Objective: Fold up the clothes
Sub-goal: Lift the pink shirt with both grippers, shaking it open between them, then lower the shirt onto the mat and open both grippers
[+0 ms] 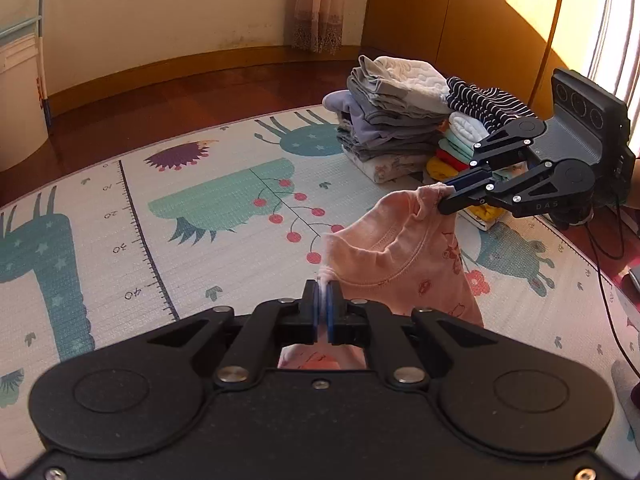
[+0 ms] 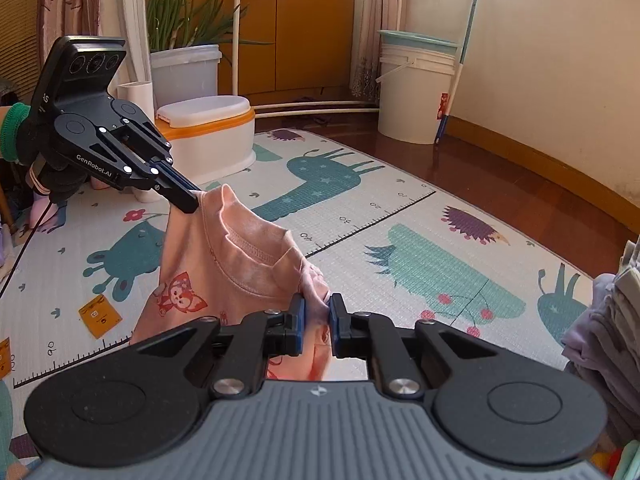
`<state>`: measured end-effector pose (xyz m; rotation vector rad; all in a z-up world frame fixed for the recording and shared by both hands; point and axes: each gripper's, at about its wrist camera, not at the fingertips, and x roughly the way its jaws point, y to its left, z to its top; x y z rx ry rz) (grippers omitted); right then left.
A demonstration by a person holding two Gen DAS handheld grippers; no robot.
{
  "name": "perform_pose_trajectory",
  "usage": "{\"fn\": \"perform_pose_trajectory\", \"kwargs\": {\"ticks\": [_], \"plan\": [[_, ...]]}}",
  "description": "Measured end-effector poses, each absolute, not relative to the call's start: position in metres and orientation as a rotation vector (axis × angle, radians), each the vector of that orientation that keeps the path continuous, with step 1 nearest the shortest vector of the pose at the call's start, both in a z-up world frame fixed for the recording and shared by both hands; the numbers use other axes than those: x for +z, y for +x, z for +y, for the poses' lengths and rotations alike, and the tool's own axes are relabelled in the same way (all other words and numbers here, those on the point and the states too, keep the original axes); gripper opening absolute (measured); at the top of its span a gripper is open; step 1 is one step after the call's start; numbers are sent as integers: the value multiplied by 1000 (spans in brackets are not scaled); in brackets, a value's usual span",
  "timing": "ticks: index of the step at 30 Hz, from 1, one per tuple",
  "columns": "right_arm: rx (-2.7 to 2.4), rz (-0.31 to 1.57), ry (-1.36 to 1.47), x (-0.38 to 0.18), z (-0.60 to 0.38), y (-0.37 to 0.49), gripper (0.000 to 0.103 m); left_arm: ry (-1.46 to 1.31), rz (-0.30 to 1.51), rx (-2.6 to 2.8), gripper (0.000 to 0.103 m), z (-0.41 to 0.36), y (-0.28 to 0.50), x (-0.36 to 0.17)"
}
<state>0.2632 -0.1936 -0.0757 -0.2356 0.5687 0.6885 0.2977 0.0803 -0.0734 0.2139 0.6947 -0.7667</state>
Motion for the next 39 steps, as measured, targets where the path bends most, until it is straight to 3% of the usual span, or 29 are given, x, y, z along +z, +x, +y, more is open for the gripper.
{"fn": "perform_pose_trajectory", "kwargs": {"ticks": [16, 20, 28, 39], "plan": [[477, 157, -386, -4, -134, 334, 14, 342, 226, -478, 1, 94, 311, 29], [548, 206, -527, -50, -130, 313, 13, 456, 319, -547, 1, 91, 289, -16], [829, 481, -865, -196, -119, 215, 12, 665, 637, -701, 1, 82, 233, -151], [904, 588, -919, -235, -120, 153, 12, 920, 710, -908, 1, 63, 160, -223]]}}
